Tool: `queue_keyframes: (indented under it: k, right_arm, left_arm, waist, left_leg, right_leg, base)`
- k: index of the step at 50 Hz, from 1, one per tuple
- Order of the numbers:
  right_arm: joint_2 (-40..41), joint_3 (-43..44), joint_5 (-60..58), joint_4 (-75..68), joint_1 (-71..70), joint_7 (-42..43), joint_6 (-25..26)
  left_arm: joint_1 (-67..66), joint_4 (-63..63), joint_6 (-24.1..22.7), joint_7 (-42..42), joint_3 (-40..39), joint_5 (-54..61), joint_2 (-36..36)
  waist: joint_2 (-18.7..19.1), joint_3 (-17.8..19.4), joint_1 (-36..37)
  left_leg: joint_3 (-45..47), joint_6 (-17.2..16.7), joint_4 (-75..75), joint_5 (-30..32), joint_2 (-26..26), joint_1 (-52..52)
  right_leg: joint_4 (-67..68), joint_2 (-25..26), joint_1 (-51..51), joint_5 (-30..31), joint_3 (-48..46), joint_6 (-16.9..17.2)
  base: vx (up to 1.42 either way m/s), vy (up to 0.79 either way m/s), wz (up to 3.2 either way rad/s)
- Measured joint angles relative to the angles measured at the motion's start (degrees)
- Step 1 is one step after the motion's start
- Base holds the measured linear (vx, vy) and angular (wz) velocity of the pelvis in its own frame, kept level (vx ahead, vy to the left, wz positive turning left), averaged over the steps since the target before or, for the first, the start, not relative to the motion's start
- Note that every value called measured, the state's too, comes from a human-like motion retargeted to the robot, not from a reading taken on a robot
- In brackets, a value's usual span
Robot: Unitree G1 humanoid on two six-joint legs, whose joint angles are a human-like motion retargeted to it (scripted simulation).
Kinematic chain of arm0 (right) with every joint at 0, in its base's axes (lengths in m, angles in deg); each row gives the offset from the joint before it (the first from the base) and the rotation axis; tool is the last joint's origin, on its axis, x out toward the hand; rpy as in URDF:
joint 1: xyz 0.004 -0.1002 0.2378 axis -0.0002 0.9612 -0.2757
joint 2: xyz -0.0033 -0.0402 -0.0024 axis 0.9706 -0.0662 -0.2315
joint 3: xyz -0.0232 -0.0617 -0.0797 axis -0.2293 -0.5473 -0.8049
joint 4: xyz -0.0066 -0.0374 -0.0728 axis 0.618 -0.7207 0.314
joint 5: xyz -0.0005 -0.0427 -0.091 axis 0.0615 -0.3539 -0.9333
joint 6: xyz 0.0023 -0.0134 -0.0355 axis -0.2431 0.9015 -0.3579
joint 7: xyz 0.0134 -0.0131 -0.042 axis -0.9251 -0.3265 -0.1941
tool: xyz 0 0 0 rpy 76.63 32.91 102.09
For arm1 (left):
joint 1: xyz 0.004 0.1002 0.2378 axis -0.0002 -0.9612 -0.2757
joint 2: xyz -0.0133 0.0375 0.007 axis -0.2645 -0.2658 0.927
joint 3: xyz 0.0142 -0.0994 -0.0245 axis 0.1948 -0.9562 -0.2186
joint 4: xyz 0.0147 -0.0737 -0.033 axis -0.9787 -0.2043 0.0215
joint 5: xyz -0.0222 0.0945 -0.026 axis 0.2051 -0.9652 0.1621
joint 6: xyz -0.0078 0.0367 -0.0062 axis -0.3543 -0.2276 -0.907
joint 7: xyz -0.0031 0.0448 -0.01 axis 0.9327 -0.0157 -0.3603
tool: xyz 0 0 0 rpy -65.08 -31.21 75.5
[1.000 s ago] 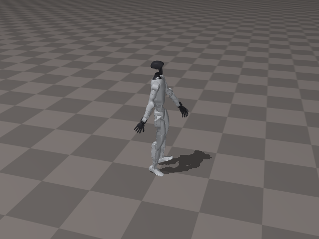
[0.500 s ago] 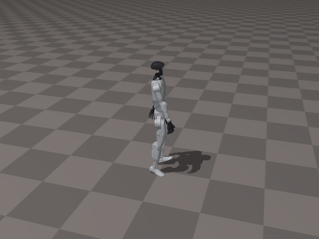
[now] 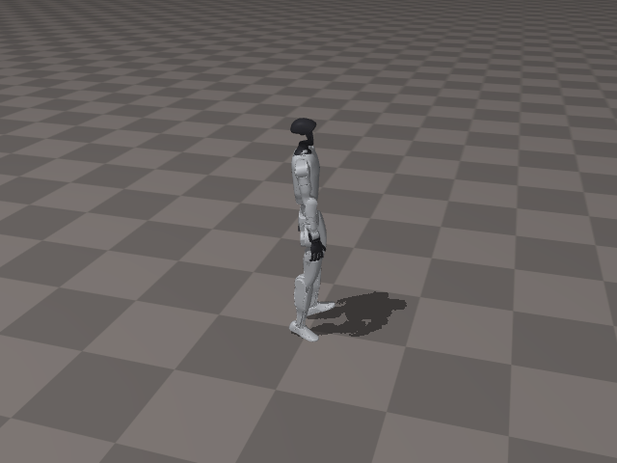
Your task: Upper body actions
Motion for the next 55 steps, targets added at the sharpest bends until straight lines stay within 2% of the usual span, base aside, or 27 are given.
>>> queue_keyframes:
  k: [2,5,7,12,16,22,28,30,34,39,43,49,55]
  right_arm:
    - [-2.13,2.21,0.63,-3.00,5.40,1.21,4.60]
    - [-4.74,5.85,3.09,-3.00,14.86,2.37,10.63]
    - [-5.68,8.93,4.35,-3.00,18.94,3.84,10.85]
    - [-8.63,18.51,7.97,-3.00,26.89,7.06,7.35]
    - [-9.54,21.52,14.88,-3.00,29.40,9.30,6.59]
    - [-7.36,21.13,20.38,-3.00,27.00,7.24,8.62]
    - [-4.93,11.06,16.94,-3.00,13.62,-0.83,7.82]
    - [-3.84,5.69,13.59,-3.00,5.54,-2.68,6.15]
    - [0.08,1.25,7.61,2.35,-5.96,-7.35,2.21]
    - [4.83,-1.82,8.62,18.39,-13.51,-13.91,-2.67]
    - [6.37,-3.89,10.96,24.16,-17.04,-13.74,-5.98]
    - [6.28,-7.04,7.28,21.75,-18.52,-10.31,-6.95]
    - [3.76,-6.65,3.88,12.33,-10.10,-1.41,-6.16]
  left_arm:
    - [7.12,-3.49,-1.04,2.31,2.03,-2.05,1.28]
    - [15.64,-10.35,-4.98,4.55,4.21,-4.55,3.43]
    - [19.28,-14.34,-7.23,3.95,4.45,-5.72,4.53]
    - [27.47,-26.24,-11.83,-2.55,5.79,-6.62,3.78]
    - [29.53,-28.12,-14.29,-4.55,6.45,-6.70,1.97]
    - [25.29,-21.83,-12.75,-0.83,7.25,-8.47,2.70]
    - [11.96,-7.92,-10.24,-1.50,4.10,-10.16,2.48]
    - [5.66,-2.32,-6.43,-1.73,0.81,-11.18,1.31]
    - [-6.43,2.13,-1.51,-0.19,-2.06,-10.09,-0.90]
    - [-23.73,1.74,-0.41,1.44,-5.99,-13.87,-2.59]
    - [-31.16,2.33,0.69,-0.16,-10.44,-14.20,-2.44]
    - [-30.65,2.42,1.28,-3.16,-12.49,-6.77,-1.54]
    - [-12.23,2.42,0.33,-4.08,-4.84,-2.53,-2.33]
  waist:
    - [-0.76,1.05,0.21]
    - [-1.31,2.19,-0.06]
    - [-1.18,2.43,-0.44]
    - [-0.40,4.10,-2.25]
    - [0.05,5.61,-2.61]
    - [0.77,5.56,-1.02]
    - [1.44,4.70,1.07]
    - [1.71,4.90,1.94]
    - [2.05,5.95,1.96]
    - [2.35,6.36,1.24]
    - [2.31,6.18,0.81]
    - [1.81,6.22,0.58]
    - [0.58,5.02,1.35]
  left_leg:
    - [-0.46,0.13,0.21,0.08,-0.06,0.21]
    - [-0.62,0.27,0.47,0.13,0.20,0.24]
    - [-0.40,0.33,0.53,0.06,0.48,0.07]
    - [0.42,0.50,0.60,-0.25,1.22,0.45]
    - [0.90,0.52,0.81,-0.43,1.34,1.06]
    - [-0.09,0.69,0.89,-0.48,0.74,0.89]
    - [-0.26,0.92,0.40,-0.46,0.08,1.16]
    - [0.30,0.84,0.29,-0.59,-0.02,1.79]
    - [1.55,0.57,0.16,-0.66,0.05,2.82]
    - [2.51,0.21,-0.08,-0.45,0.44,3.05]
    - [2.56,0.08,-0.18,-0.27,0.64,2.87]
    - [3.04,0.13,-0.29,-0.25,0.75,3.05]
    - [3.29,0.19,-0.36,-0.20,0.71,2.57]
  right_leg:
    - [-0.17,-0.01,0.93,-0.03,-0.63,0.12]
    - [-0.36,0.14,1.70,0.01,-1.33,0.27]
    - [-0.35,0.28,1.55,0.10,-1.42,0.29]
    - [-0.17,0.67,1.32,0.56,-0.90,0.21]
    - [0.00,0.68,1.70,0.72,-0.51,0.14]
    - [0.10,0.12,2.05,0.62,-1.19,0.33]
    - [0.32,-0.41,1.62,0.77,-0.71,0.29]
    - [0.48,-0.48,1.49,0.90,0.10,0.10]
    - [0.84,-0.56,1.46,1.01,1.34,-0.12]
    - [0.92,-0.38,1.19,1.03,2.02,-0.02]
    - [1.06,-0.32,0.84,1.04,2.42,0.17]
    - [1.05,-0.28,0.60,1.15,2.95,0.07]
    - [1.02,-0.46,0.07,1.17,2.84,-0.10]
  base:
    - [-0.01,-0.07,0.15]
    - [-0.01,-0.07,-0.04]
    - [-0.02,-0.04,-0.22]
    - [-0.06,-0.01,-0.46]
    - [-0.06,0.04,-0.24]
    - [0.02,0.05,0.21]
    - [0.03,0.05,0.20]
    - [0.01,0.02,-0.24]
    - [-0.01,-0.03,-0.19]
    - [0.00,0.00,0.04]
    - [0.00,0.00,0.00]
    - [0.00,0.00,0.00]
    - [0.00,0.00,0.00]
